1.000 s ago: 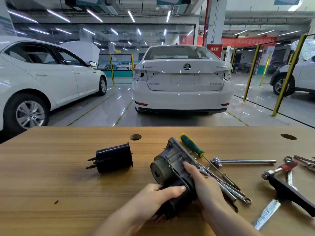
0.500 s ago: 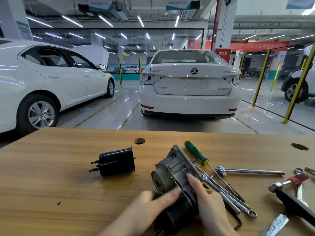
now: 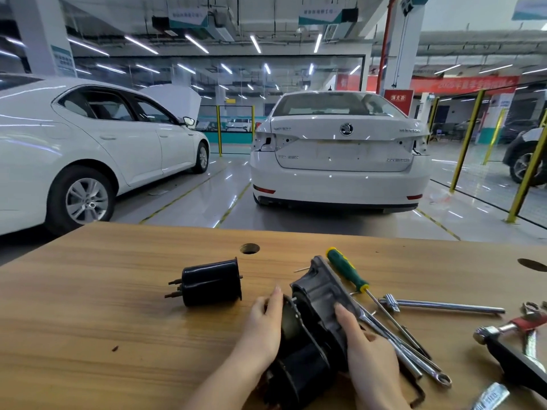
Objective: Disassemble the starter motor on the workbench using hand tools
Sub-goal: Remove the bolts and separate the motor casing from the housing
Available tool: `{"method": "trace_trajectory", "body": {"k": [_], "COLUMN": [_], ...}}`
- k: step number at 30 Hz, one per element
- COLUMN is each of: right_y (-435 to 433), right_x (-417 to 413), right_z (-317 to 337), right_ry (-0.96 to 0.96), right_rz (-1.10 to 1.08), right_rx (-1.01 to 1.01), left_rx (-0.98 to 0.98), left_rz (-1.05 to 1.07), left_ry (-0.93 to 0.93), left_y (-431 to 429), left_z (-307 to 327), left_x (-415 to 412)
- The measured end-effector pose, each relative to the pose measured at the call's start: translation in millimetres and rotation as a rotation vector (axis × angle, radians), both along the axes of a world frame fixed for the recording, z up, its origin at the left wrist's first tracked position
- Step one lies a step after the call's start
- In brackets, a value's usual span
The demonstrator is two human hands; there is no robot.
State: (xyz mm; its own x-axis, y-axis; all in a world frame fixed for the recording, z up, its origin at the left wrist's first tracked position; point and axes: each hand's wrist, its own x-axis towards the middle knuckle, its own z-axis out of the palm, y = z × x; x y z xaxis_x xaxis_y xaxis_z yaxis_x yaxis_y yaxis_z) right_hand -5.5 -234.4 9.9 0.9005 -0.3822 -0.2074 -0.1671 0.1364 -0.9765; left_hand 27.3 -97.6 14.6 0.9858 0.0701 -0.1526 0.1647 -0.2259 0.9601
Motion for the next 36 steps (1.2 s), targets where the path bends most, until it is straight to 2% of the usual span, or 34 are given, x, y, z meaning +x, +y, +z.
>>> {"method": "trace_trajectory", "body": {"k": [8,15,17,20,23,26,29,31,34,36], "right_y": [-13,-25,-33,-46,-61,-63,-44,-20,22,46], "right_x": [9,15,18,20,28,53,89,112,139,154], "right_z": [-11,-8,-5,10,37,68,85,87,82,71], "right_ry": [-0.082,-0.220,-0.239,-0.323,-0.403,-0.245,-0.054,-0.024,-0.026,-0.049], "right_rz": [-0.082,-0.186,-0.221,-0.165,-0.010,0.135,0.183,0.196,0.279,0.267], "right_rx": [-0.028,0.095,0.184,0.283,0.312,0.111,-0.290,-0.541,-1.047,-1.173], "left_rx": [-0.003,-0.097,-0.098,-0.115,-0.134,-0.126,-0.129,-0.141,-0.167,-0.223], "left_rz": [-0.050,-0.045,-0.034,-0.027,-0.062,-0.099,-0.122,-0.121,-0.088,-0.078], "left_ry": [-0.001,0.030,0.014,0.007,0.028,0.062,0.060,0.082,0.080,0.075], "left_y": [10,17,19,22,22,19,19,18,17,17], "left_z": [-2,-1,-1,-4,-4,-2,-1,5,7,7], "left_x": [0,-1,0,3,6,8,10,9,7,8]}}
